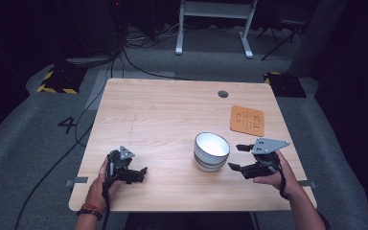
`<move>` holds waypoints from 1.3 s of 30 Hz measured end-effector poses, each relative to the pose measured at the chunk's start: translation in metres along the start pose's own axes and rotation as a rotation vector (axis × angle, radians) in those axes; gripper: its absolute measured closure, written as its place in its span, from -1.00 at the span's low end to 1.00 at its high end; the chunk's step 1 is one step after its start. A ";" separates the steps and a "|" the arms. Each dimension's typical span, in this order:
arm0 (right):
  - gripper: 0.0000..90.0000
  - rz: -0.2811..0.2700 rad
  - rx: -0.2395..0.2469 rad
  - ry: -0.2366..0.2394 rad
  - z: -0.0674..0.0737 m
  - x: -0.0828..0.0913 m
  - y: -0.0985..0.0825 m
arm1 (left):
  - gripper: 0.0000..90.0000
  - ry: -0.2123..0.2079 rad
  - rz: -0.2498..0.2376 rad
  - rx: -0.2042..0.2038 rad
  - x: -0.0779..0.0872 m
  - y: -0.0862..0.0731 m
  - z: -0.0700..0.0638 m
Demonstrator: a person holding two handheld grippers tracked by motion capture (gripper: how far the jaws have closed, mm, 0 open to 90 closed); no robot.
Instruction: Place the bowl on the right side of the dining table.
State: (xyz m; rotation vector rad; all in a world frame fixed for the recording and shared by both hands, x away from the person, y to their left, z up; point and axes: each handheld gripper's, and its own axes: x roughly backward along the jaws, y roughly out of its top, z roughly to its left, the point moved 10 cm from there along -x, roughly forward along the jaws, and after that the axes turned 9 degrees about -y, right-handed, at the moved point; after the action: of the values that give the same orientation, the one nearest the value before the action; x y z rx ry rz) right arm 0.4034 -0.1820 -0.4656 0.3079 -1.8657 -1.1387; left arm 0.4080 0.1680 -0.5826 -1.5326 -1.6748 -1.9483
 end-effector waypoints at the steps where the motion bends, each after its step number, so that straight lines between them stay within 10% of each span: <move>1: -0.42 -0.004 -0.003 0.009 0.001 0.000 0.001 | -1.00 -0.001 -0.001 0.001 0.000 0.000 0.000; 39: -0.37 0.006 0.061 0.122 0.034 -0.034 0.036 | -1.00 -0.001 0.001 0.000 0.000 0.000 0.000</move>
State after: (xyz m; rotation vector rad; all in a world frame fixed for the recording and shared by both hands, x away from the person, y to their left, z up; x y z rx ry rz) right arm 0.4042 -0.1222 -0.4614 0.3969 -1.7951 -1.0376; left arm 0.4079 0.1681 -0.5826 -1.5346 -1.6738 -1.9473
